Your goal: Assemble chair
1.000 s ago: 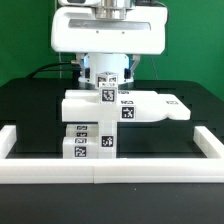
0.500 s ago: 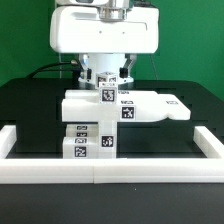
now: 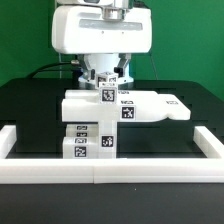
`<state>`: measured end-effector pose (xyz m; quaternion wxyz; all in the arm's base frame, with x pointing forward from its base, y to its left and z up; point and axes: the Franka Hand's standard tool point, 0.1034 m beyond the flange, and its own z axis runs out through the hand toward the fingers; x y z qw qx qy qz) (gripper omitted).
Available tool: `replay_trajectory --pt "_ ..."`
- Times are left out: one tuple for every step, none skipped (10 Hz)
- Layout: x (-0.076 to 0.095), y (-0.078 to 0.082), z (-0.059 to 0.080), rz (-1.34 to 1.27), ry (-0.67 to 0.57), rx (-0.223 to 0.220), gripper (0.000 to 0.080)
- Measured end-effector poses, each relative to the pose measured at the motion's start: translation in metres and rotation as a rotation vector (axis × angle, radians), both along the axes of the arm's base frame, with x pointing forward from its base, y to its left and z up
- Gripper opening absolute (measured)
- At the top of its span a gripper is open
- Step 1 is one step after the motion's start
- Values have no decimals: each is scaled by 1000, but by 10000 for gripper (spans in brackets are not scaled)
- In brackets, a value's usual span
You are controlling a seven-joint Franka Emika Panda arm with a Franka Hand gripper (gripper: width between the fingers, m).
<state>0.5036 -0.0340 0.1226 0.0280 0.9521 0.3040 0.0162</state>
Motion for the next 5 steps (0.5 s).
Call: replay_trajectory --pt "0 0 0 -14 0 0 380" --pt "0 0 0 -19 -1 1 283" --pt "0 0 0 -70 -3 4 284" --pt "0 0 0 -138 -6 7 284" --pt "0 0 0 -219 -9 11 284"
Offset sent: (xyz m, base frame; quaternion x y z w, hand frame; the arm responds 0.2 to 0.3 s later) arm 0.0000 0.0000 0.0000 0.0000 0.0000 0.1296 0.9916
